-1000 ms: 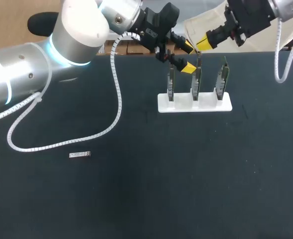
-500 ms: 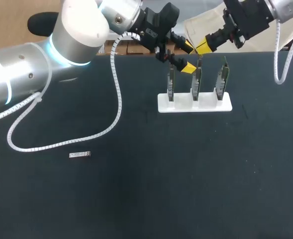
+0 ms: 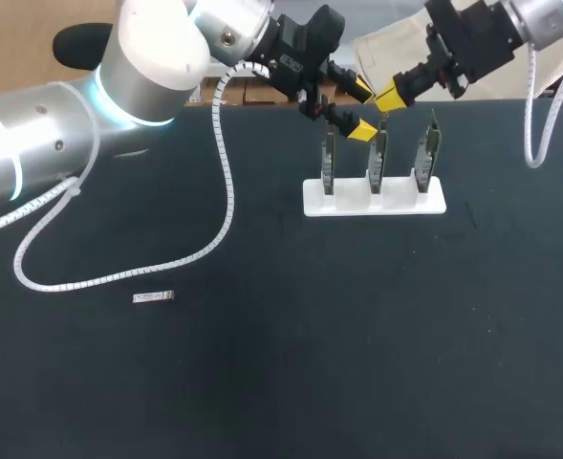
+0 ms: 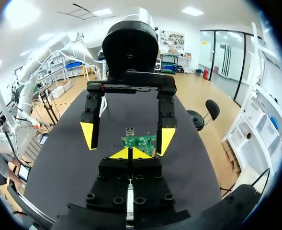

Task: Pick up the optical module with the left hand, and insert it into the network port with the right hand.

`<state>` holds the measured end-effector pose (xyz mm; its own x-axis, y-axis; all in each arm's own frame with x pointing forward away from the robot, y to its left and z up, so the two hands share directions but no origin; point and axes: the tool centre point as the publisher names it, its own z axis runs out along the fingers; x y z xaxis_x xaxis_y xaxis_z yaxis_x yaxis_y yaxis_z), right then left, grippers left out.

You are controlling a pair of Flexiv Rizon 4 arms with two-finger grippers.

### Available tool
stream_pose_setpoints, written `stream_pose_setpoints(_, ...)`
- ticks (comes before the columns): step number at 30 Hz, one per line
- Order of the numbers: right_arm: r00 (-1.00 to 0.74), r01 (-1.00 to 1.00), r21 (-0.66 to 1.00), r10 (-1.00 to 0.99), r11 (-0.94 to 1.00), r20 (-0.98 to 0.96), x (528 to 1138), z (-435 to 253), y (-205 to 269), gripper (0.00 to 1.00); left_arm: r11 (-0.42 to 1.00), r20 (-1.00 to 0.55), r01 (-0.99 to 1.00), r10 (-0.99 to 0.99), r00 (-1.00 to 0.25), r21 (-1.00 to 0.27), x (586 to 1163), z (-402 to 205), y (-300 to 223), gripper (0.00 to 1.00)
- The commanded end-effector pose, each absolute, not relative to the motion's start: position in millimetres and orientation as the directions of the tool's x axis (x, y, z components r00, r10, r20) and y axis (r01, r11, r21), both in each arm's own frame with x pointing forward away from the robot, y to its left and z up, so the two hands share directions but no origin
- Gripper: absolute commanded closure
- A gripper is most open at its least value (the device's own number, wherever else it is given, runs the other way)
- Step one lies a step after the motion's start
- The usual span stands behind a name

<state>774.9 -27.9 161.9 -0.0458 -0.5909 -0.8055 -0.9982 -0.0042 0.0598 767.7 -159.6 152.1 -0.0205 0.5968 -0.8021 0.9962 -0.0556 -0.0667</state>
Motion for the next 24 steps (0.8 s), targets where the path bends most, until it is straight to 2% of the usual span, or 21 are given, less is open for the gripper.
stream_pose_setpoints(1, -0.049, -0.998, 0.066, -0.593, -0.007, -0.804, 775, 158, -27, 1.00, -0.057, -0.799, 0.996, 0.601, -0.022, -0.070, 769, 153, -160, 0.00)
stream_pose_setpoints(24, -0.058, -0.997, 0.081, -0.616, -0.010, -0.786, 771, 146, -30, 1.00, -0.057, -0.799, 0.996, 0.601, -0.022, -0.070, 769, 153, -160, 0.00)
